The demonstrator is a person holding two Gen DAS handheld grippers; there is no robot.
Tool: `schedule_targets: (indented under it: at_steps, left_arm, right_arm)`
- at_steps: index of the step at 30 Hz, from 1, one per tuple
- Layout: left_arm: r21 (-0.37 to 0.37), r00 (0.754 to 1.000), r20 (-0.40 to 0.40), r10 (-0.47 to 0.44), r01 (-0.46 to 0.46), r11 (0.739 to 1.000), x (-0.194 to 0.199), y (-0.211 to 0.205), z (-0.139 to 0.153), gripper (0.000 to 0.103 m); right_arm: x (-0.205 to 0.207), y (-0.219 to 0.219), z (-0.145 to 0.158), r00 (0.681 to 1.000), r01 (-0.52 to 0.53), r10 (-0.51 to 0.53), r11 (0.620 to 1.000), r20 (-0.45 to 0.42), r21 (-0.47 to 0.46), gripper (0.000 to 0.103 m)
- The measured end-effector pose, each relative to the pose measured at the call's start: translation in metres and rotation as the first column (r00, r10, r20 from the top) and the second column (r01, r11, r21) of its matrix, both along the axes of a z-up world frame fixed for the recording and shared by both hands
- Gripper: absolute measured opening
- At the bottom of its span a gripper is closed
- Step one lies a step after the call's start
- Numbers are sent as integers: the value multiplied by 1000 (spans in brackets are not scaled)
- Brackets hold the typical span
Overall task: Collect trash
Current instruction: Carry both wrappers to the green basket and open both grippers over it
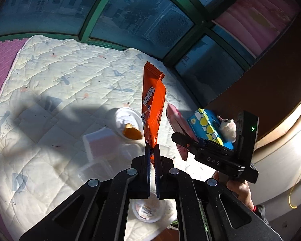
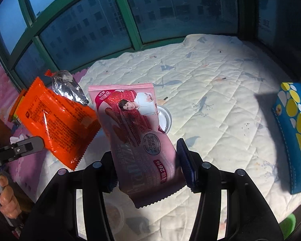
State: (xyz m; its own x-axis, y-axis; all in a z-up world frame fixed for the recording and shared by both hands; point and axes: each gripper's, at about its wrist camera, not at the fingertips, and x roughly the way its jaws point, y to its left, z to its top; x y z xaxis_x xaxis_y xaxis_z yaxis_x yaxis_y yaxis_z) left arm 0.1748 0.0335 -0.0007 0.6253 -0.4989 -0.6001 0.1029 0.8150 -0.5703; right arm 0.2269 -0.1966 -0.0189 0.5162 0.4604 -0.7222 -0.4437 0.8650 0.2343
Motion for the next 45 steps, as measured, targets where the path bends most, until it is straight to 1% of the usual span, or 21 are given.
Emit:
schedule_targets:
  at_steps: [4,6,10,14,17,20,24,26,31,33,35,38,40,43,45]
  left_arm:
    - [3,998,18,-52,52,999,-9,-24,6,4]
    - [1,996,21,-81,81,997,-14,-36,7,4]
    - [-1,988,18,-152,152,988,-22,-66,6,4]
    - [10,972,3,-235,235,972,-31,-101,0,4]
    - [6,957,-13,-289,289,957,-35,-126,-5,4]
    - [8,935,-33,-353,353,936,-41,-156,-13,4]
    - [14,903,-57,-426,428,904,-50,-191,-22,4]
    - [19,886,-70,-458,460,888,-54,-208,-26,4]
    - [52,846,-98,-524,530,847,-62,-250,-35,4]
    - [64,832,-108,-544,552,832,-64,-266,-40,4]
    - [73,819,-119,-561,570,818,-64,-278,-43,4]
    - [88,803,-135,-581,593,800,-65,-297,-49,4]
    - [108,795,-142,-590,605,789,-66,-309,-53,4]
    - [111,775,-162,-611,630,769,-66,-324,-59,4]
    - [117,765,-176,-619,641,759,-66,-333,-64,4]
  right_arm:
    - [-30,-24,11,997,73,-73,997,38,1,52]
    - [-46,-39,12,993,107,-108,994,37,22,52]
    - [-80,-72,7,980,193,-194,981,52,13,52]
    - [-111,-113,-5,954,298,-298,954,30,21,52]
    - [-132,-143,-17,927,376,-376,927,11,19,52]
    - [-151,-175,-30,891,454,-454,891,-21,17,53]
    - [-176,-218,-51,829,557,-555,830,-72,10,54]
    - [-185,-236,-62,802,593,-589,805,-104,15,55]
    - [-194,-265,-88,738,665,-655,747,-160,8,56]
    - [-197,-274,-96,721,682,-669,732,-179,13,57]
    - [-199,-282,-103,703,700,-685,714,-191,17,68]
    - [-203,-292,-109,686,718,-700,696,-197,24,72]
    - [-206,-298,-112,681,723,-703,690,-206,35,72]
    - [-211,-303,-111,675,731,-711,682,-197,44,73]
    - [-216,-306,-110,674,732,-712,679,-195,51,73]
